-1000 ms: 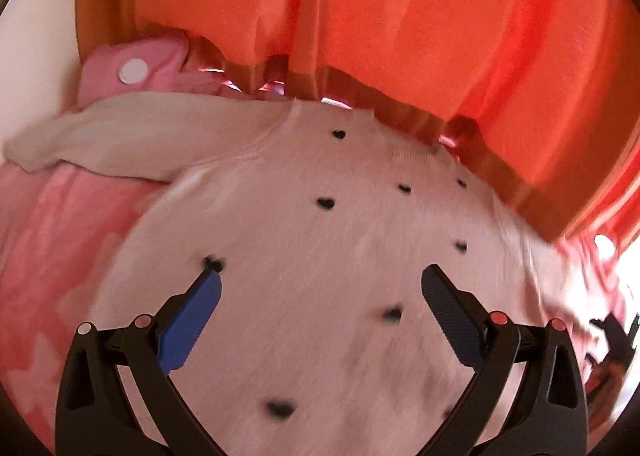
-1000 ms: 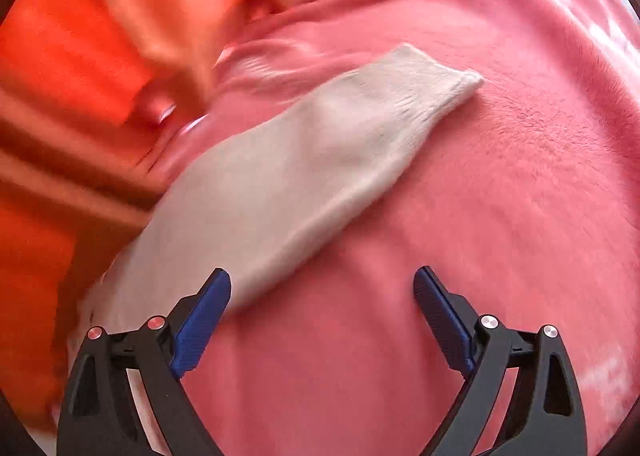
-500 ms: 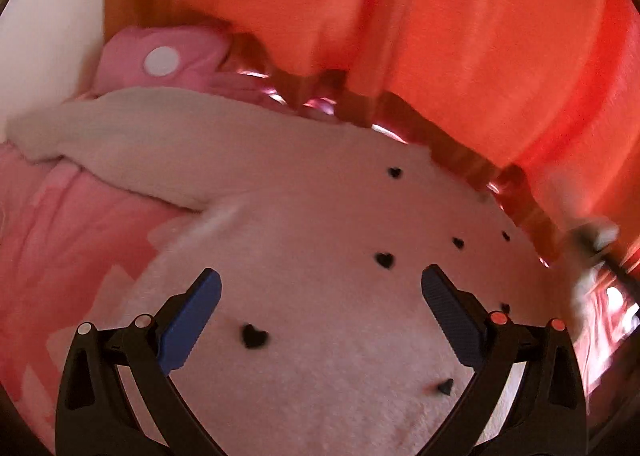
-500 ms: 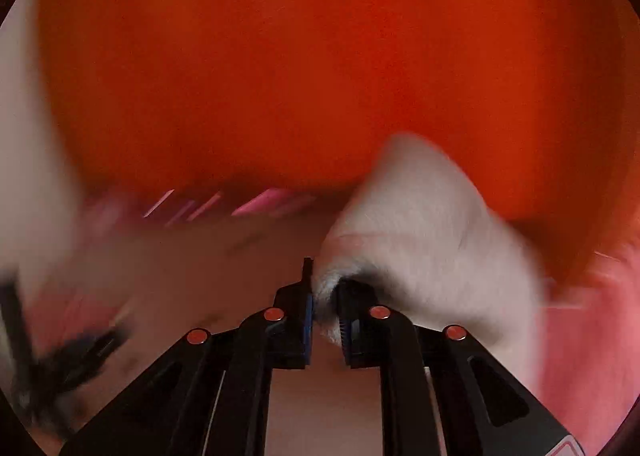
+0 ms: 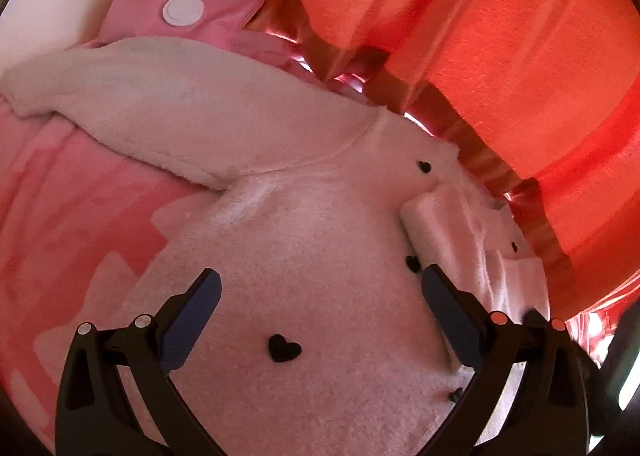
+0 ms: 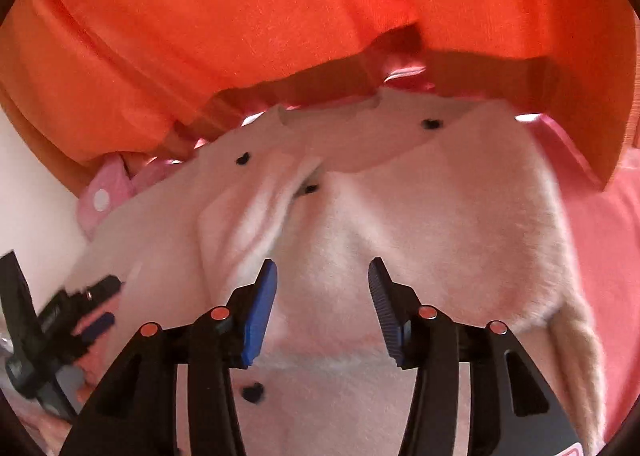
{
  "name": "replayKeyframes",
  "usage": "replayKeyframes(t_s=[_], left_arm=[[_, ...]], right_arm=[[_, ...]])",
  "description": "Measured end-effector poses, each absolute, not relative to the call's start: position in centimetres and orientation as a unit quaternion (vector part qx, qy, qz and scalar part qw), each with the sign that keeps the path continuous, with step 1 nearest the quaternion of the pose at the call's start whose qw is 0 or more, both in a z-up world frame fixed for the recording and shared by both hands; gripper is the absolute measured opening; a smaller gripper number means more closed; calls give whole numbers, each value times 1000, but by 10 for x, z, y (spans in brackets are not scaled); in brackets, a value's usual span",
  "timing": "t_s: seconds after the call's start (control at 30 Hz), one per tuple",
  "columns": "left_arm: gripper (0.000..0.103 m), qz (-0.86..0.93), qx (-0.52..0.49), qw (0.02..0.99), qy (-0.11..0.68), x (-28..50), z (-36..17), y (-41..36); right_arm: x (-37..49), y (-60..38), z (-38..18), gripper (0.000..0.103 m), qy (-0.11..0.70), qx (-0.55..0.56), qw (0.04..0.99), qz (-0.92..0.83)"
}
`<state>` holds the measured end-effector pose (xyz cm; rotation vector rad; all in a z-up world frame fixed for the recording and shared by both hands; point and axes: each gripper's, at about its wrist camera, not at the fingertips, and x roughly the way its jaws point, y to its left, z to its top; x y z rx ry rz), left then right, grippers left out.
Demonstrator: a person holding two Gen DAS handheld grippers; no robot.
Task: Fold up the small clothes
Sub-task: 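Grasp a sweater sleeve with the right tool and fold it across the body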
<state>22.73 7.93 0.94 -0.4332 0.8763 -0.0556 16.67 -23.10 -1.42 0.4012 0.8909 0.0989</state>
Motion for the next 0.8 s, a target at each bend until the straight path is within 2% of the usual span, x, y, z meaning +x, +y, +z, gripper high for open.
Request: replayKeyframes(t_s=[0.13,0.17,0.23,0.27,0.33,0.4,0.5,0.57,0.63,0.7,0.77,0.8], left_arm=[[98,-24,-204,887,414,225,13,80],[98,-23,-205,887,413,225,14,82],[98,-21,-210,886,414,226,13,86],[98,-20,-212,884,415,226,13,88],[98,-13,-220,881,419,228,11,94],[98,-8,-227,880,417,229,13,100],[98,-3,-232,885,404,228,20,106],[98,-2,-236,887,396,226,23,109],[98,-4,-242,885,398,225,21,113],[98,-1,-248,881,404,226,19,118],[98,14,-227,877,424,229,14,120],[98,10,-234,876,422,231,12,122]], right_arm=[[217,-214,-25,56,456,208,863,55],[228,-211,-30,54,463,220,857,51],[246,-209,-36,18,465,235,852,43],[249,-210,-29,12,458,234,857,34],[239,-210,8,12,392,209,896,-2],[210,-207,70,12,300,150,941,-45],[192,-181,128,14,234,97,966,-56],[208,-148,127,15,276,57,959,-19],[237,-98,89,19,354,-2,935,36],[256,-61,33,20,444,-15,890,105],[259,-64,4,17,497,53,855,141],[250,-80,4,17,490,104,852,151]])
